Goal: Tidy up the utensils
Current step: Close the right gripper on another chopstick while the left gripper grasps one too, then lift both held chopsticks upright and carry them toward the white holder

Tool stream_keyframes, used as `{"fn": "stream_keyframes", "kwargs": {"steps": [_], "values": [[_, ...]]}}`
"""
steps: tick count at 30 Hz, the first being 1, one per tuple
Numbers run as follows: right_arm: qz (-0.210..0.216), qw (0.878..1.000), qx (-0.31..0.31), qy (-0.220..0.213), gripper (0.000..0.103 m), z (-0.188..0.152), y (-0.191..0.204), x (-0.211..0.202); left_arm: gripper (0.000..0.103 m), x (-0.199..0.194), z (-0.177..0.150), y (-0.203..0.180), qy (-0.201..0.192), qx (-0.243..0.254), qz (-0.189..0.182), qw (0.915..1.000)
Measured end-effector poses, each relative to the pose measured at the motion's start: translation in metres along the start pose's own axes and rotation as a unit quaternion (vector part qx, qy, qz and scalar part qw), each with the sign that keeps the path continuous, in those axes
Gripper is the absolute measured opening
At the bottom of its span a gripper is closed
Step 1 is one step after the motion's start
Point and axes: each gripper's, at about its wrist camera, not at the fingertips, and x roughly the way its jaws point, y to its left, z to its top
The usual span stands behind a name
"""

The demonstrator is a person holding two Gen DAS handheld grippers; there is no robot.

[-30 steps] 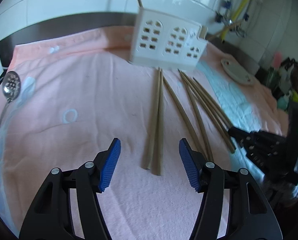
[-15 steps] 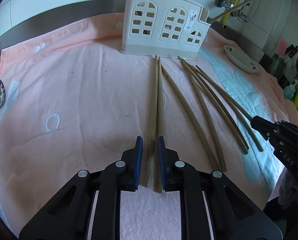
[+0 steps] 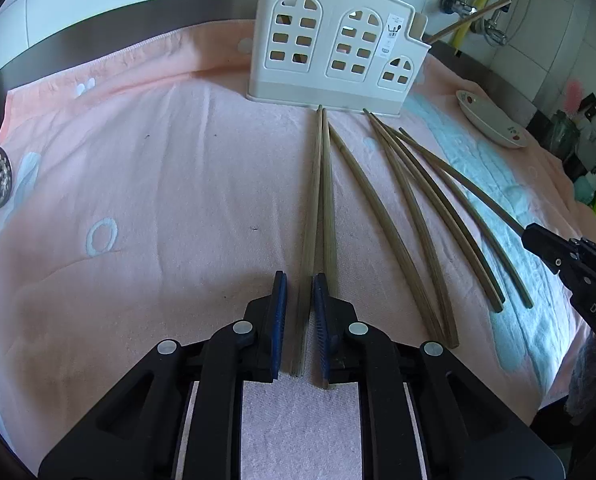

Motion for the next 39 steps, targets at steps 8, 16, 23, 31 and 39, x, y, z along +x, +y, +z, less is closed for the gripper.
{"fn": "stream_keyframes", "kwargs": {"steps": [8, 16, 23, 31, 39], "values": [[0.001, 1.0, 0.002, -0.022, 0.007, 0.008, 0.002, -0.011, 0.006, -0.005, 0.003, -0.001, -0.001, -0.003, -0.013, 0.9999], [0.002, 0.999, -0.005, -0.054, 0.007, 0.028, 0.006, -0.026, 0.006, -0.038, 0.016, -0.006, -0.05, 0.008, -0.025, 0.9984], [0.004, 0.997, -0.016, -0.077, 0.007, 0.05, 0.012, -0.033, 0.006, -0.063, 0.034, -0.015, -0.095, 0.029, -0.028, 0.9946], [0.017, 0.995, -0.022, -0.095, 0.007, 0.089, 0.012, -0.036, 0.006, -0.076, 0.059, -0.024, -0.125, 0.047, -0.032, 0.9906], [0.027, 0.995, -0.033, -0.095, 0.007, 0.123, 0.013, -0.028, 0.006, -0.078, 0.082, -0.034, -0.135, 0.059, -0.036, 0.9885]]}}
